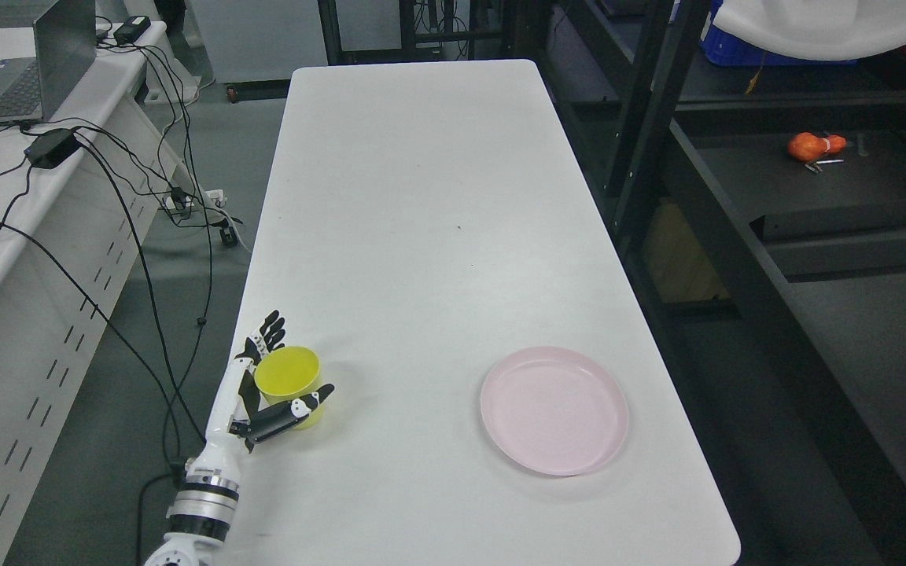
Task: Place yellow IKEA cup on middle right shelf
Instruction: 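Grasp the yellow cup with the left hand and lift it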
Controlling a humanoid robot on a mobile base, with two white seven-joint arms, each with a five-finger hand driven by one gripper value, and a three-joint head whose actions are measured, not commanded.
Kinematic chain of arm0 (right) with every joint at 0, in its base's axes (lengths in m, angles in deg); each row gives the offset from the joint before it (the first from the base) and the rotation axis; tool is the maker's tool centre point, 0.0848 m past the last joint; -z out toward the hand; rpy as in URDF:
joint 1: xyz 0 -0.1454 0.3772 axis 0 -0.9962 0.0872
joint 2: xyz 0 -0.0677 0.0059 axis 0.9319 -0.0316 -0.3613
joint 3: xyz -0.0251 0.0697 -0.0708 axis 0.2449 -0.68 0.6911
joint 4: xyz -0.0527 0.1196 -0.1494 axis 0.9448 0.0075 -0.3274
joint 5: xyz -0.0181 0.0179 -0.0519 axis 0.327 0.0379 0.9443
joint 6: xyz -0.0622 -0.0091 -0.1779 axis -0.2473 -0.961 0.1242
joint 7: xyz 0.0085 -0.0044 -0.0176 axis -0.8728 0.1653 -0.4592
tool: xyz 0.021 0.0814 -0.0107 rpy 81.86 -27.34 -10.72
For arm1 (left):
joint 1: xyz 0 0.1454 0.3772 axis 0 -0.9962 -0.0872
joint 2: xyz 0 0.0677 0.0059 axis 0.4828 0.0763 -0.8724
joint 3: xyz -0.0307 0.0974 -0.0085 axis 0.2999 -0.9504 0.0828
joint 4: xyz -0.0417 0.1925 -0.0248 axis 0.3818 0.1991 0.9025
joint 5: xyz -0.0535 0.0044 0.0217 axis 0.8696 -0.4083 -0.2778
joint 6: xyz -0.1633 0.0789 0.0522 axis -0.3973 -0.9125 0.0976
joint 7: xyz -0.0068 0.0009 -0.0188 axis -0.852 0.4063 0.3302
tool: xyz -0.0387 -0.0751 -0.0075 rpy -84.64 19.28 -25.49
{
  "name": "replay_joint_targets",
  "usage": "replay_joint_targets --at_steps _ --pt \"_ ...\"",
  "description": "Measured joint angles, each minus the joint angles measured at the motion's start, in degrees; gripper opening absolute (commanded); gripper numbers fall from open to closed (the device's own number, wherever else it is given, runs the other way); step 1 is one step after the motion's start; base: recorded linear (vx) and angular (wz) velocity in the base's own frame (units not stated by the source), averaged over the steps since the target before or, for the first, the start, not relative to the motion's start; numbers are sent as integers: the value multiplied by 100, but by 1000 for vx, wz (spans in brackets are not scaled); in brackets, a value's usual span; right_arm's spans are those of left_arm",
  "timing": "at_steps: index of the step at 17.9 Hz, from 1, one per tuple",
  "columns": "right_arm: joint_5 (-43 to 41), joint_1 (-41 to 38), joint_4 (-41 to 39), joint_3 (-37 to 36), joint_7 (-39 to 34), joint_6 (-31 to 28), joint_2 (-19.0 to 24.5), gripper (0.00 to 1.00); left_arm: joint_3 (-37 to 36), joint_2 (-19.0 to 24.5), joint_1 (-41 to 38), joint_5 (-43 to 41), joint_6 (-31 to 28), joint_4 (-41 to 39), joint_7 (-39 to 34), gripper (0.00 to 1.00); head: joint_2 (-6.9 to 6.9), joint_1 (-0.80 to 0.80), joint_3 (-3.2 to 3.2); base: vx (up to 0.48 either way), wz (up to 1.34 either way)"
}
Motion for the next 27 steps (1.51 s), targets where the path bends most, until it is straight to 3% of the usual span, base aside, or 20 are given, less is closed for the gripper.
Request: replay_joint_targets --at_steps 4,8,10,17,27 --pt "0 0 0 0 15 0 0 99 -58 -64 64 28 16 207 0 62 0 0 0 0 0" --pt "0 0 -1 0 17 0 0 99 -90 -157 76 335 215 310 0 14 0 0 0 0 0" --pt "0 0 -1 0 18 0 0 99 -103 -189 58 615 410 324 0 0 0 0 0 0 0" --pt "0 0 -1 0 19 0 0 99 -141 -270 -152 1370 456 -128 -50 0 0 0 0 0 0" --pt "0 0 -1 0 19 0 0 99 -158 -314 -224 1651 293 -1057 -53 0 0 0 0 -52 -1"
